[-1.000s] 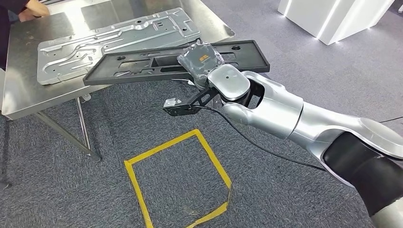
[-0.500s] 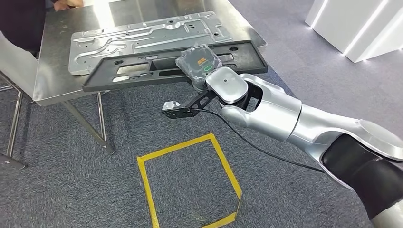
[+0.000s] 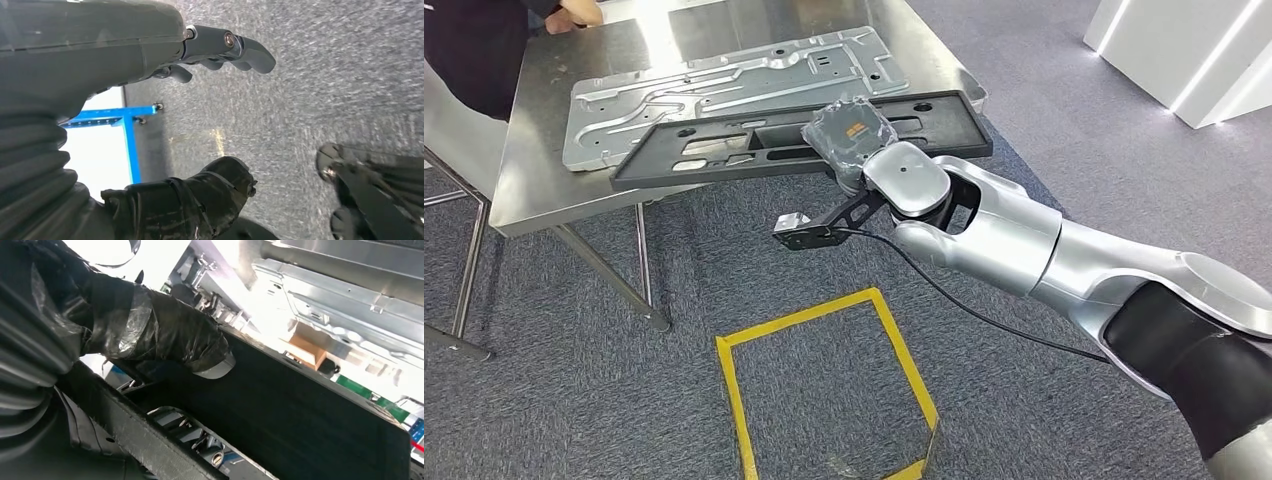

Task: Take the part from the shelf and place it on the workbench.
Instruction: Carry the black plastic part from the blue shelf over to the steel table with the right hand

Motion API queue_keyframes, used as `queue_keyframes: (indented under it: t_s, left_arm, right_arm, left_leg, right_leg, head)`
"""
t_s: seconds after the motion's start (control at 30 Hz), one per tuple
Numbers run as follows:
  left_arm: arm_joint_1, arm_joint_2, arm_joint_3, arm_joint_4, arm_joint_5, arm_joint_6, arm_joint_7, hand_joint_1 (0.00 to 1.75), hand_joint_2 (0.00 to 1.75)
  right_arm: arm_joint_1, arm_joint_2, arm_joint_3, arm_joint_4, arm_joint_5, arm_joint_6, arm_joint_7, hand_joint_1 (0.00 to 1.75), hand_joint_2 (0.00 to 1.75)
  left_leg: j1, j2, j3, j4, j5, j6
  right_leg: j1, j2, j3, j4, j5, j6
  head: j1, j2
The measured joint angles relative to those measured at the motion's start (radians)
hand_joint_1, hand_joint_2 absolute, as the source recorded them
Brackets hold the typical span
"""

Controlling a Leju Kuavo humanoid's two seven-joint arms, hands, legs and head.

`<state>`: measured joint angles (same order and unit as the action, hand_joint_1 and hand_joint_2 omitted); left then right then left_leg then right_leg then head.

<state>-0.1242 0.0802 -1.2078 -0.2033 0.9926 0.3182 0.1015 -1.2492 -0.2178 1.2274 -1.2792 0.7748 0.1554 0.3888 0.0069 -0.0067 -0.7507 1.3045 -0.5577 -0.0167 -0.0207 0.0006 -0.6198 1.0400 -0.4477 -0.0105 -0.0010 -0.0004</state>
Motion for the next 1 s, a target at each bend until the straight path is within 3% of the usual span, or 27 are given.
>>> queue_keyframes:
  t_s: [0.07,0.13,0.17,0.23,0.3,0.37,0.4,0.47,0.5,0.57,0.63,0.67,0.77,0.83,0.93,0.97,1.0]
  left_arm:
    - [0.001,0.001,0.0,0.0,0.0,0.0,0.0,0.0,1.75]
    - [0.0,0.002,0.0,0.0,0.0,0.0,0.001,0.0,1.75]
    - [-0.001,0.003,0.0,0.0,0.0,0.0,0.001,0.0,1.75]
    - [-0.003,0.004,0.0,0.0,0.0,0.0,0.001,0.0,1.75]
    - [-0.002,0.004,0.0,0.0,0.0,0.0,0.0,0.0,1.75]
    - [-0.002,0.003,0.0,0.0,-0.002,-0.001,0.0,0.0,1.75]
    - [-0.002,0.003,0.0,0.0,-0.004,-0.001,0.0,0.0,1.75]
    - [-0.004,0.004,0.0,0.0,-0.007,-0.001,0.0,0.0,1.75]
    - [-0.006,0.004,0.0,0.0,-0.008,-0.001,0.0,0.0,1.75]
    - [-0.007,0.003,0.0,0.0,-0.008,-0.001,0.0,0.0,1.75]
    - [-0.007,0.003,0.0,0.0,-0.008,-0.003,0.0,0.0,1.75]
    - [-0.007,0.003,0.0,0.0,-0.008,-0.003,0.0,0.0,1.75]
    - [-0.006,0.003,0.0,0.0,-0.008,-0.003,0.0,0.0,1.75]
    - [-0.006,0.002,0.0,0.0,-0.008,-0.003,0.001,0.0,1.75]
    - [-0.008,0.002,0.0,0.0,-0.008,-0.003,0.001,0.0,1.75]
    - [-0.008,0.002,0.0,0.0,-0.008,-0.004,0.001,0.0,1.75]
    - [-0.007,0.002,0.0,0.0,-0.008,-0.004,0.001,0.0,1.75]
  right_arm:
    - [0.0,0.0,0.002,0.0,0.0,0.0,0.0,1.75,1.75]
    - [-0.003,0.0,0.002,0.001,0.0,0.0,0.0,1.75,1.75]
    - [-0.004,0.0,0.002,0.002,0.0,0.0,0.0,1.75,1.75]
    - [-0.005,0.0,0.003,0.003,0.0,0.001,-0.001,1.75,1.75]
    - [-0.006,0.0,0.003,0.003,0.0,0.001,-0.001,1.75,1.75]
    - [-0.012,0.0,0.003,0.004,0.001,0.002,-0.001,1.75,1.75]
    - [-0.014,0.0,0.003,0.005,0.001,0.003,-0.001,1.75,1.75]
    - [-0.013,-0.001,0.005,0.006,0.001,0.005,-0.002,1.75,1.75]
    - [-0.01,-0.001,0.006,0.007,0.001,0.006,-0.003,1.75,1.75]
    - [-0.009,-0.001,0.007,0.008,0.001,0.007,-0.003,1.75,1.75]
    - [-0.012,0.0,0.007,0.009,0.001,0.007,-0.004,1.75,1.75]
    - [-0.012,0.001,0.007,0.01,0.001,0.007,-0.005,1.75,1.75]
    - [-0.011,0.003,0.007,0.012,0.001,0.007,-0.01,1.75,1.75]
    - [-0.013,0.004,0.007,0.014,0.001,0.007,-0.009,1.75,1.75]
    - [-0.015,0.007,0.007,0.016,0.001,0.008,-0.01,1.75,1.75]
    - [-0.013,0.008,0.008,0.016,0.002,0.009,-0.011,1.75,1.75]
    - [-0.011,0.01,0.01,0.018,0.003,0.01,-0.012,1.75,1.75]
  left_leg:
    - [-0.001,0.001,0.039,-0.109,0.079,0.009]
    - [-0.008,0.002,0.095,-0.234,0.131,0.022]
    - [-0.013,0.003,0.111,-0.267,0.137,0.027]
    - [-0.018,0.001,0.118,-0.282,0.132,0.033]
    - [-0.012,0.001,0.133,-0.299,0.137,0.04]
    - [-0.006,0.002,0.149,-0.317,0.141,0.048]
    - [-0.006,0.002,0.153,-0.319,0.139,0.051]
    - [-0.006,0.002,0.154,-0.316,0.134,0.055]
    - [-0.006,0.0,0.154,-0.312,0.129,0.055]
    - [-0.005,-0.006,0.155,-0.297,0.116,0.05]
    - [-0.007,-0.011,0.151,-0.278,0.1,0.04]
    - [-0.008,-0.012,0.147,-0.271,0.095,0.035]
    - [-0.008,-0.014,0.143,-0.268,0.089,0.022]
    - [-0.006,-0.009,0.13,-0.233,0.067,0.011]
    - [-0.002,-0.001,0.042,-0.06,0.0,-0.002]
    - [-0.001,0.0,0.013,-0.014,-0.007,-0.004]
    - [0.0,0.0,-0.003,0.0,0.005,-0.003]
  right_leg:
    - [0.002,-0.001,0.013,0.0,-0.008,0.002]
    - [0.004,-0.002,0.021,-0.002,-0.015,0.007]
    - [0.004,-0.003,0.022,-0.004,-0.016,0.011]
    - [0.003,-0.004,0.024,-0.01,-0.016,0.021]
    - [0.003,-0.004,0.027,-0.009,-0.025,0.031]
    - [0.004,-0.002,-0.003,0.06,-0.062,0.037]
    - [0.003,-0.002,-0.037,0.127,-0.088,0.038]
    - [0.002,-0.002,-0.108,0.24,-0.115,0.041]
    - [0.001,-0.002,-0.124,0.251,-0.102,0.043]
    - [0.0,-0.002,-0.096,0.158,-0.03,0.044]
    - [-0.001,-0.001,-0.049,0.048,0.016,0.04]
    - [0.001,0.001,-0.038,0.022,0.02,0.036]
    - [0.003,0.001,-0.032,0.011,0.014,0.021]
    - [-0.001,0.0,-0.024,0.005,0.013,0.011]
    - [-0.002,-0.001,-0.01,0.001,0.007,0.001]
    - [-0.001,-0.003,-0.006,0.001,0.003,0.0]
    - [0.0,-0.005,-0.001,0.001,-0.001,0.0]
  head:
    - [0.0,0.0]
    - [0.0,0.0]
    - [0.001,0.0]
    - [0.001,0.0]
    - [0.002,0.0]
    - [0.006,0.0]
    - [0.007,0.0]
    - [0.009,0.0]
    - [0.009,0.0]
    - [0.01,0.0]
    - [0.009,0.0]
    - [0.008,0.0]
    - [0.008,0.0]
    - [0.006,0.0]
    - [0.003,0.0]
    - [0.003,0.0]
    - [0.003,0.0]
